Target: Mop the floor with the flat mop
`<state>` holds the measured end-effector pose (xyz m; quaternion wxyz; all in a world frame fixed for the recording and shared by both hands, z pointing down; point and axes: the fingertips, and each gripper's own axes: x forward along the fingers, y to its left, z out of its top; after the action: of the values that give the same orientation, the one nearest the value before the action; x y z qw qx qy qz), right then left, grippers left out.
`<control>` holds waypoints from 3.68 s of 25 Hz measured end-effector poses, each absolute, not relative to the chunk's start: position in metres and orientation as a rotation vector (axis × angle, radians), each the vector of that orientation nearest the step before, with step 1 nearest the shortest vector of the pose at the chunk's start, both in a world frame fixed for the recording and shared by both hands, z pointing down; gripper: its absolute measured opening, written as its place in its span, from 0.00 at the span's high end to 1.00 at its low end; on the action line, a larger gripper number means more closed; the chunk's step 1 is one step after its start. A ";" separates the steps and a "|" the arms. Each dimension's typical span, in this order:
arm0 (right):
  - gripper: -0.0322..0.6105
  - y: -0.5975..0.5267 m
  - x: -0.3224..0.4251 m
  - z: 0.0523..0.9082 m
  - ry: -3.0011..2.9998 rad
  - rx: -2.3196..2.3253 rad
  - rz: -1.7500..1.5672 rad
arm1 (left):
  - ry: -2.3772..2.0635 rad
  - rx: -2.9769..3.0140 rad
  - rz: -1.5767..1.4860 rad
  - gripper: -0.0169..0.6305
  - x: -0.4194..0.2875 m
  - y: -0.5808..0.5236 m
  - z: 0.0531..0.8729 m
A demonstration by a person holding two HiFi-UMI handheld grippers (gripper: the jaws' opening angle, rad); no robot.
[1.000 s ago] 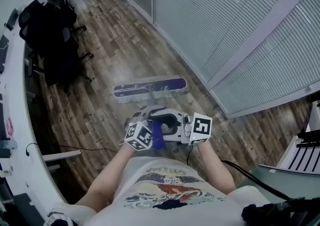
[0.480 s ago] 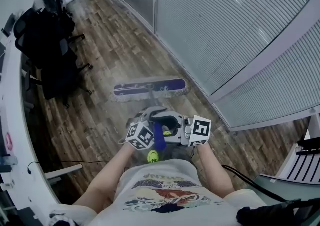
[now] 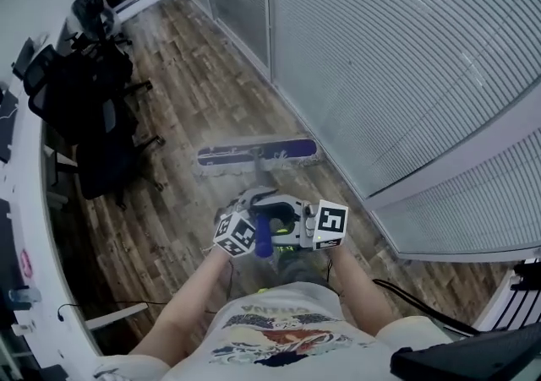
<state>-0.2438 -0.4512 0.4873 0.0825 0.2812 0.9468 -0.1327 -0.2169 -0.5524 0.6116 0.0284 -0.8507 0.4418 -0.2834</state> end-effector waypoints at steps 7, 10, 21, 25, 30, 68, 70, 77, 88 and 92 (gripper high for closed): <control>0.56 -0.584 -0.265 0.495 2.828 0.816 -0.434 | 1.326 -2.640 -0.973 0.86 -0.240 -0.680 0.622; 0.55 -0.597 -0.278 0.511 2.883 0.836 -0.439 | 1.232 -2.657 -1.033 0.85 -0.250 -0.691 0.637; 0.54 -0.550 -0.249 0.501 2.872 0.831 -0.492 | 1.325 -2.643 -0.987 0.84 -0.227 -0.646 0.633; 0.54 -0.491 -0.234 0.498 2.875 0.825 -0.483 | 1.310 -2.649 -0.988 0.84 -0.213 -0.588 0.634; 0.54 -0.395 -0.209 0.509 2.937 0.823 -0.439 | 1.272 -2.659 -0.977 0.84 -0.180 -0.495 0.636; 0.54 0.089 0.114 0.485 2.932 0.694 -0.445 | 1.319 -2.741 -0.814 0.82 0.152 -0.005 0.608; 0.54 0.093 0.111 0.489 2.928 0.741 -0.442 | 1.304 -2.741 -0.815 0.82 0.149 -0.002 0.609; 0.54 0.080 0.078 0.496 2.924 0.852 -0.381 | 1.287 -2.735 -0.765 0.82 0.118 -0.018 0.611; 0.54 -0.037 -0.062 0.478 2.930 0.745 -0.435 | 1.243 -2.790 -0.672 0.82 -0.014 -0.132 0.596; 0.54 -0.069 -0.106 0.481 2.933 0.729 -0.397 | 1.216 -2.784 -0.691 0.82 -0.057 -0.166 0.601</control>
<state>-0.1056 -0.0690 0.4812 0.0465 0.2389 0.9611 -0.1302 -0.0567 -0.1662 0.6009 0.0128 -0.8935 0.3904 -0.2217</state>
